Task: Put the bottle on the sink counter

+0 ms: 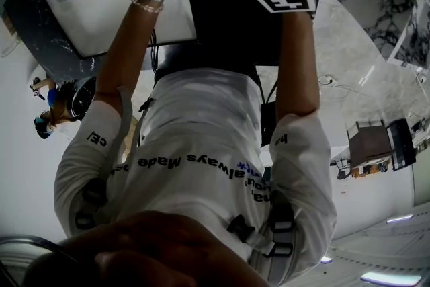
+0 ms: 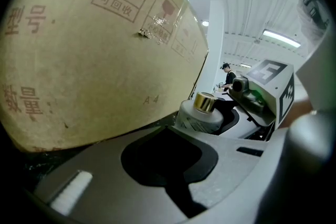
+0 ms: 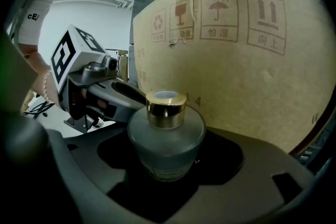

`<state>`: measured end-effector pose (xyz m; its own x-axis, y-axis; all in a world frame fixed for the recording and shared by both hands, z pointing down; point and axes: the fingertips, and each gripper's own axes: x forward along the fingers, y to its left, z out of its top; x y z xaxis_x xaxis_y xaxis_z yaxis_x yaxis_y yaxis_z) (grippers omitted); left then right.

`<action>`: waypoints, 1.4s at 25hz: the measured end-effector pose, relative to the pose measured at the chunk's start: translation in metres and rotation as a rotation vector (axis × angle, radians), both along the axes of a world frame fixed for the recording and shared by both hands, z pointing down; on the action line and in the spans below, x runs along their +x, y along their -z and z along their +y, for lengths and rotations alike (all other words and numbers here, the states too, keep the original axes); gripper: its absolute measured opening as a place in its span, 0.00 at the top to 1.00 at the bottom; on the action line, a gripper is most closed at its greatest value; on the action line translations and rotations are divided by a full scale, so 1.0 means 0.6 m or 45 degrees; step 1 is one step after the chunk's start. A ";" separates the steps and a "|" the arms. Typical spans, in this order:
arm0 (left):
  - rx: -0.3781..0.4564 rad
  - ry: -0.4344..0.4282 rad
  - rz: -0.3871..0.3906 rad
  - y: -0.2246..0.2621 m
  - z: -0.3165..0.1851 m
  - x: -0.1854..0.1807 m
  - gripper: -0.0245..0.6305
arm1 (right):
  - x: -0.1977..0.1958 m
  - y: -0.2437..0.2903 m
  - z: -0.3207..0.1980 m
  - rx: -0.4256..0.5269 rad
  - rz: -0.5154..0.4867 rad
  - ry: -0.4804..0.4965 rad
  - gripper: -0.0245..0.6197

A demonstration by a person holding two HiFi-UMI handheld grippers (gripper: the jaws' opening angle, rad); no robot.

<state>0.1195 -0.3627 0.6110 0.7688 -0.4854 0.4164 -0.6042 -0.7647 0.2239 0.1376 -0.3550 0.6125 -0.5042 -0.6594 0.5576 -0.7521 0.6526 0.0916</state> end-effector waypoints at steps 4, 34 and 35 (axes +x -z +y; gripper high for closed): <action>0.009 -0.001 -0.023 -0.002 -0.002 0.000 0.96 | 0.000 -0.003 -0.002 0.000 -0.007 -0.004 0.45; 0.127 0.059 -0.103 0.046 0.004 -0.018 0.96 | 0.014 0.034 -0.004 0.049 -0.221 -0.058 0.40; 0.149 0.074 -0.100 0.061 0.007 -0.025 0.96 | 0.014 0.052 -0.002 0.084 -0.224 -0.058 0.40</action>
